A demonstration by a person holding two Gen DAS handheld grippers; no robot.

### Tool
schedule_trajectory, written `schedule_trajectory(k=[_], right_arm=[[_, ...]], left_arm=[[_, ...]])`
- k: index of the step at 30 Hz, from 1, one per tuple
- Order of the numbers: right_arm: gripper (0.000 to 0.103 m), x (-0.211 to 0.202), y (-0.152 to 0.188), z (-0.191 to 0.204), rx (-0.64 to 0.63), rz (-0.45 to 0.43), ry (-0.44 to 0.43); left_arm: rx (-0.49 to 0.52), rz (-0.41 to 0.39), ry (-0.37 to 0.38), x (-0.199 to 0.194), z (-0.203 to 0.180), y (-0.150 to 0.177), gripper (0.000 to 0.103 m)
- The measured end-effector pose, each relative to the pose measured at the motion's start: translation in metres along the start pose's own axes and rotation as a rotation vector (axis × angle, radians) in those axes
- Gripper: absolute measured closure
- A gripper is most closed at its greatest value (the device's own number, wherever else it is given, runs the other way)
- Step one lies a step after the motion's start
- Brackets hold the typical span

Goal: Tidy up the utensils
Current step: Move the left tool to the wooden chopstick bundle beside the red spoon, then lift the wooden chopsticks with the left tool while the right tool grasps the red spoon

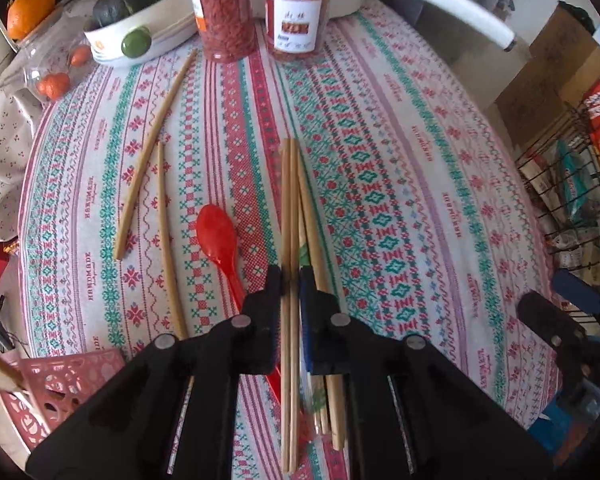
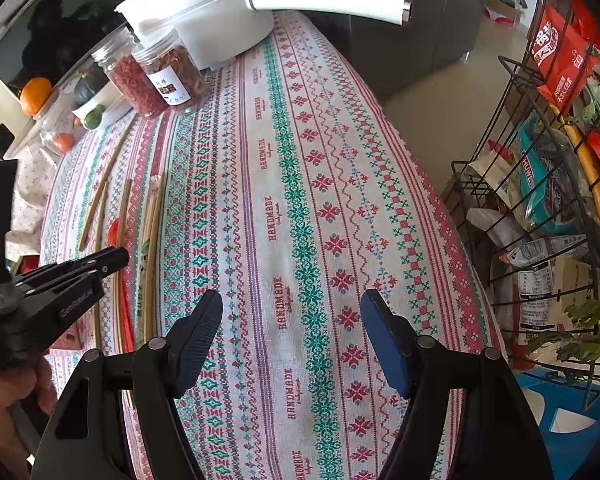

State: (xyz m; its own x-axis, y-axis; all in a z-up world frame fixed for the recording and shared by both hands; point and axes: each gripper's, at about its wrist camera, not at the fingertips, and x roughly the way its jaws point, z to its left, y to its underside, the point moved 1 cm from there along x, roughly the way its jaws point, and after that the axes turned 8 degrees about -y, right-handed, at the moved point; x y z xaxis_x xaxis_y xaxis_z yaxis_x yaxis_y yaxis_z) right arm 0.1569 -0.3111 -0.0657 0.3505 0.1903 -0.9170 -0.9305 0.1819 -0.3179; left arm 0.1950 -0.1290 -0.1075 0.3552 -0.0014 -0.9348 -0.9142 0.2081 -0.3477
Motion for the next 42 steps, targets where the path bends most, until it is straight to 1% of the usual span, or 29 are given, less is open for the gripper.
schedule_trajectory(k=[3, 6, 9, 12, 14, 18, 19, 21, 24, 27, 29, 33, 35, 36, 39, 42], right_arm=[[0.029, -0.001, 0.0, 0.009, -0.019, -0.007, -0.022], [0.029, 0.0, -0.001, 0.022, -0.04, -0.016, -0.052], [0.029, 0.001, -0.003, 0.038, -0.059, -0.032, -0.092], [0.029, 0.007, -0.005, 0.059, -0.096, -0.044, -0.15], [0.031, 0.014, -0.007, 0.076, -0.136, -0.043, -0.182], [0.045, 0.038, -0.008, 0.114, -0.231, 0.001, -0.209], [0.05, 0.045, -0.008, 0.124, -0.258, 0.017, -0.209], [0.055, 0.058, -0.01, 0.141, -0.306, 0.036, -0.196], [0.056, 0.077, -0.013, 0.159, -0.335, 0.053, -0.171], [0.057, 0.098, -0.019, 0.169, -0.322, 0.083, -0.159], [0.057, 0.111, -0.023, 0.173, -0.323, 0.093, -0.133], [0.057, 0.13, -0.031, 0.185, -0.334, 0.105, -0.109], [0.058, 0.139, -0.034, 0.189, -0.341, 0.11, -0.081], [0.062, 0.143, -0.036, 0.19, -0.341, 0.117, -0.066], [0.075, 0.147, -0.037, 0.194, -0.367, 0.101, -0.032], [0.076, 0.145, -0.035, 0.193, -0.367, 0.094, -0.043]], left_arm=[[0.024, -0.102, 0.043, -0.04, 0.008, 0.014, 0.093], [0.045, -0.199, 0.065, -0.076, 0.024, 0.034, 0.093], [0.043, -0.287, 0.076, -0.1, 0.04, 0.059, 0.093], [0.026, -0.353, 0.093, -0.117, 0.061, 0.077, 0.093], [0.01, -0.369, 0.111, -0.124, 0.07, 0.085, 0.093], [-0.006, -0.406, 0.155, -0.138, 0.087, 0.095, 0.093], [-0.013, -0.414, 0.168, -0.143, 0.092, 0.098, 0.093], [-0.021, -0.432, 0.188, -0.153, 0.101, 0.104, 0.093], [-0.035, -0.469, 0.202, -0.164, 0.112, 0.11, 0.093], [-0.052, -0.491, 0.209, -0.171, 0.123, 0.115, 0.093], [-0.061, -0.498, 0.199, -0.173, 0.13, 0.119, 0.093], [-0.086, -0.497, 0.188, -0.172, 0.144, 0.122, 0.093], [-0.101, -0.492, 0.185, -0.171, 0.15, 0.123, 0.093], [-0.108, -0.491, 0.183, -0.17, 0.153, 0.124, 0.093], [-0.129, -0.497, 0.179, -0.171, 0.16, 0.125, 0.093], [-0.143, -0.518, 0.177, -0.174, 0.165, 0.125, 0.093]])
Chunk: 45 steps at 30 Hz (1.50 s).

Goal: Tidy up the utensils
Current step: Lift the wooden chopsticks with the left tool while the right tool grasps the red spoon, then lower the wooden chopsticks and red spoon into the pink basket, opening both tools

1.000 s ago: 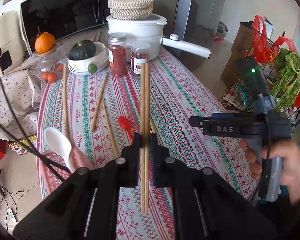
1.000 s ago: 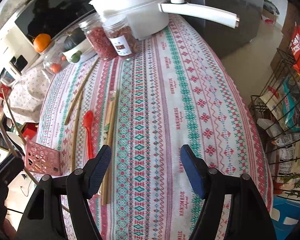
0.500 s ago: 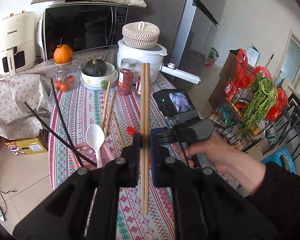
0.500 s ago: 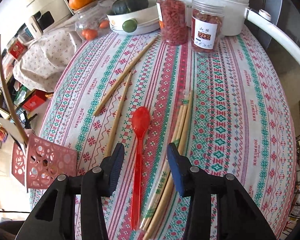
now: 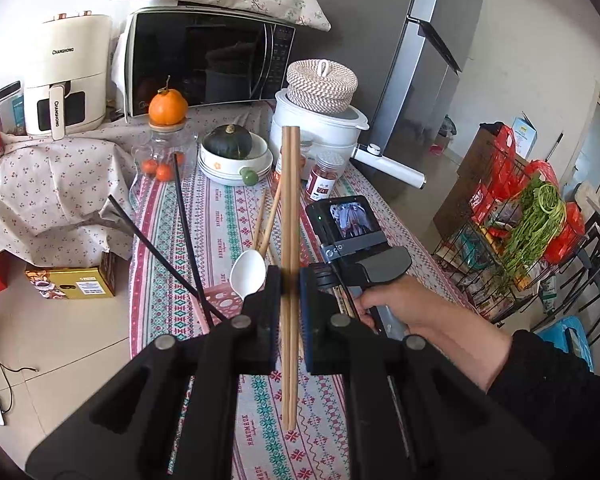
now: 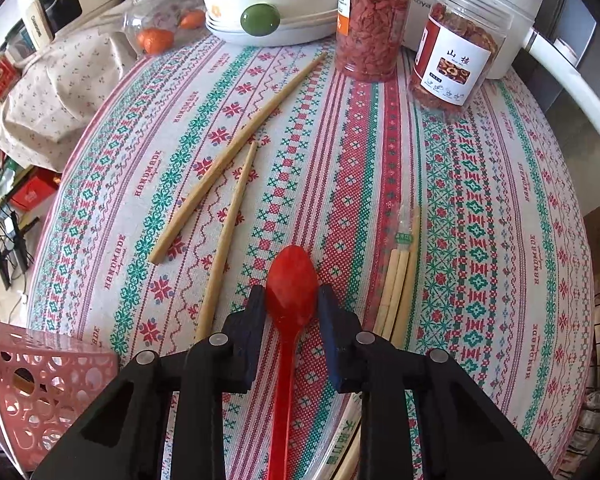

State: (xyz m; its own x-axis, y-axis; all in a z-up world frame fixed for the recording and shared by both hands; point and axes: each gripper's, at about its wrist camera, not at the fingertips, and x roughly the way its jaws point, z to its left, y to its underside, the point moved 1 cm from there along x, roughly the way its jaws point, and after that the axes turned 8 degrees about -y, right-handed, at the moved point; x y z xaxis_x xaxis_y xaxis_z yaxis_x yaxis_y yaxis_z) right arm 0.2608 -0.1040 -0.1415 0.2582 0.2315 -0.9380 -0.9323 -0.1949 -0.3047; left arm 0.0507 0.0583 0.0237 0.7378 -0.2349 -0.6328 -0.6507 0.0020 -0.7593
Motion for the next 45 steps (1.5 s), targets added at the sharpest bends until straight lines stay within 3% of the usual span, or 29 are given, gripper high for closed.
schedule_trajectory(k=[8, 14, 20, 29, 38, 41, 45], right_arm=[[0.076, -0.059, 0.011, -0.009, 0.027, -0.142, -0.07], [0.076, -0.114, 0.028, -0.008, 0.013, -0.281, -0.091], [0.076, -0.152, 0.045, -0.008, 0.008, -0.407, -0.078], [0.076, -0.19, 0.063, -0.007, 0.026, -0.533, -0.066], [0.076, -0.207, 0.069, 0.013, 0.013, -0.598, -0.104], [0.076, -0.21, 0.069, 0.024, 0.009, -0.619, -0.111], [0.076, -0.216, 0.068, 0.038, 0.007, -0.662, -0.127]], left_arm=[[-0.044, -0.14, -0.025, -0.021, 0.006, -0.013, 0.093], [-0.038, -0.291, -0.111, -0.033, 0.006, -0.024, 0.093], [-0.064, -0.402, -0.196, -0.019, 0.009, -0.022, 0.093], [-0.096, -0.324, -0.242, 0.027, 0.022, -0.006, 0.093], [-0.186, -0.033, -0.184, 0.064, 0.036, 0.017, 0.092], [-0.196, 0.004, -0.174, 0.06, 0.038, 0.019, 0.079], [-0.2, 0.032, -0.167, 0.049, 0.041, 0.019, 0.048]])
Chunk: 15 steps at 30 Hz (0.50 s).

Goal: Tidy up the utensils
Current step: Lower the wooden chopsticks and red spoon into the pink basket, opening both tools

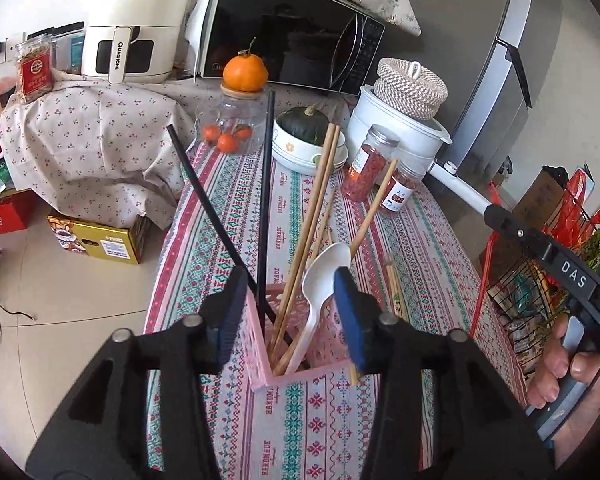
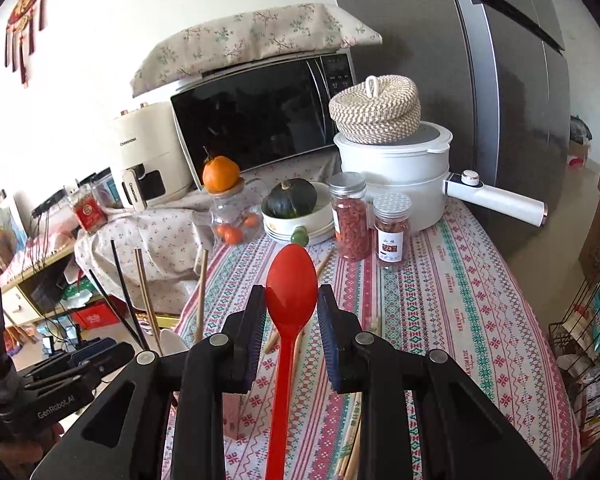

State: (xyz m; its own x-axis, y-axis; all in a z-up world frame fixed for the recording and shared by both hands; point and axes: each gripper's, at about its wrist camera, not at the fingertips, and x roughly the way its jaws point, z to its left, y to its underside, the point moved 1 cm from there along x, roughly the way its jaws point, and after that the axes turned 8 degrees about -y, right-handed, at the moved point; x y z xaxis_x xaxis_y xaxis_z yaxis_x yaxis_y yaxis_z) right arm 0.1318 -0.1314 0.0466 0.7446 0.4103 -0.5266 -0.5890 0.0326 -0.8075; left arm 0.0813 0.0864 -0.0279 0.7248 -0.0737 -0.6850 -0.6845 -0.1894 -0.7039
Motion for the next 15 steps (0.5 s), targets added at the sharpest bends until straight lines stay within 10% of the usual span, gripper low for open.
schedule_trajectory(k=[11, 15], right_arm=[[0.076, 0.016, -0.007, 0.041, 0.026, -0.104, -0.032], [0.076, 0.027, -0.007, 0.055, 0.047, -0.14, -0.029]], left_arm=[[0.078, 0.204, -0.115, 0.001, 0.026, 0.018, 0.0], [0.12, 0.215, -0.177, 0.003, 0.036, 0.026, 0.0]])
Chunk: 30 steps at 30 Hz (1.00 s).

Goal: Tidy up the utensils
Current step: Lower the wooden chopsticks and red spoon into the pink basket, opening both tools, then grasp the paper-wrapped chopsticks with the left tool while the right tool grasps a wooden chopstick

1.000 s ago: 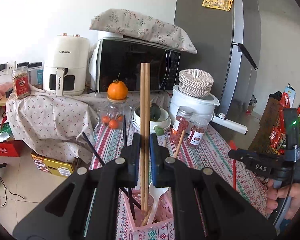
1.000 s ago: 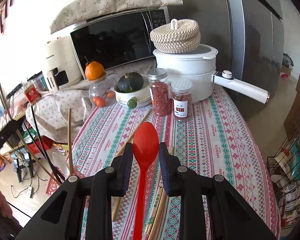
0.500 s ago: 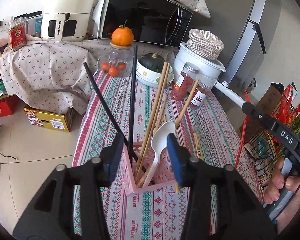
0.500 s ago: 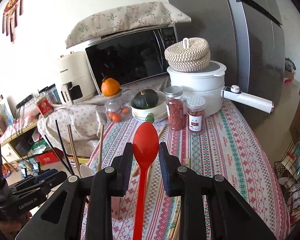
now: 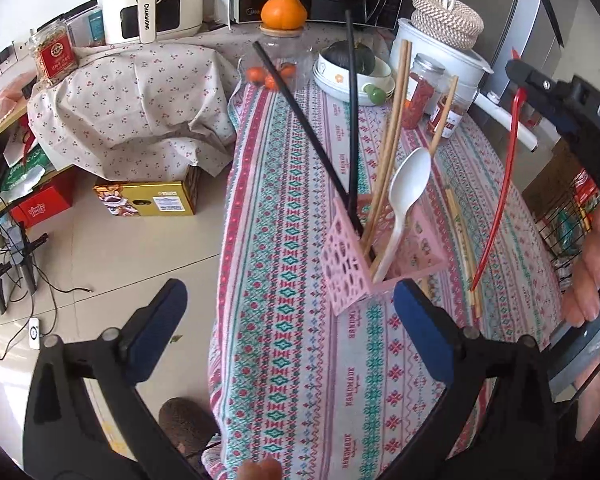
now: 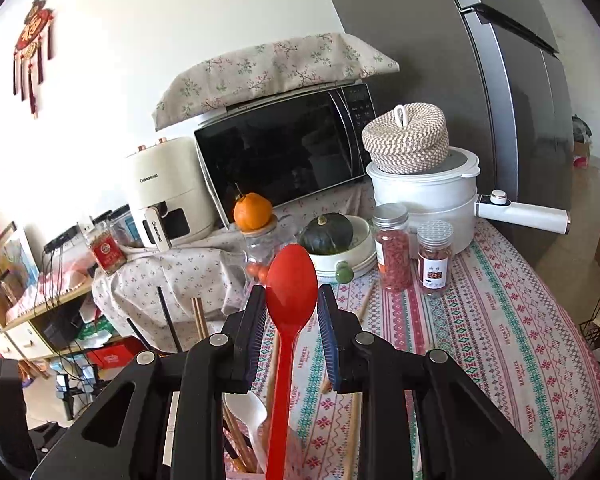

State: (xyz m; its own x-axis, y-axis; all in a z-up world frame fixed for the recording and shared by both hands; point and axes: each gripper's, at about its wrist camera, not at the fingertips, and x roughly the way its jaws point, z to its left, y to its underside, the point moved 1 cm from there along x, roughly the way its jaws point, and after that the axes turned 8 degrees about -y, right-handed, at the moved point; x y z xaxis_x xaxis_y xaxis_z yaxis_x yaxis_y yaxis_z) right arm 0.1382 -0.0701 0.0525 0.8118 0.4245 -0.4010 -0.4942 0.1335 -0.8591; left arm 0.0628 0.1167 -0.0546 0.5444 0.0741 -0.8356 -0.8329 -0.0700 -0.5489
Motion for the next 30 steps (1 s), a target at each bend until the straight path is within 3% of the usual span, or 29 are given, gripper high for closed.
schedule_trajectory(k=[11, 18, 20, 22, 23, 30], right_arm=[[0.075, 0.022, 0.013, 0.025, -0.003, -0.115, 0.111], [0.075, 0.033, 0.024, 0.022, 0.002, -0.074, 0.11], [0.067, 0.036, 0.026, 0.022, 0.008, -0.028, 0.081], [0.036, 0.034, 0.027, 0.02, 0.009, -0.002, 0.048], [0.031, 0.03, 0.026, 0.02, 0.007, -0.002, 0.038], [0.015, 0.001, 0.015, 0.004, -0.02, 0.023, 0.017]], left_arm=[[0.019, 0.056, -0.014, 0.007, 0.013, 0.005, 0.0], [0.024, 0.072, -0.014, 0.011, 0.017, 0.007, 0.0], [0.024, 0.071, -0.015, 0.011, 0.017, 0.007, 0.0], [0.025, 0.064, -0.016, 0.01, 0.016, 0.007, 0.0], [0.026, 0.061, -0.016, 0.01, 0.016, 0.007, 0.0], [0.042, 0.058, 0.001, 0.007, 0.005, 0.007, 0.0]])
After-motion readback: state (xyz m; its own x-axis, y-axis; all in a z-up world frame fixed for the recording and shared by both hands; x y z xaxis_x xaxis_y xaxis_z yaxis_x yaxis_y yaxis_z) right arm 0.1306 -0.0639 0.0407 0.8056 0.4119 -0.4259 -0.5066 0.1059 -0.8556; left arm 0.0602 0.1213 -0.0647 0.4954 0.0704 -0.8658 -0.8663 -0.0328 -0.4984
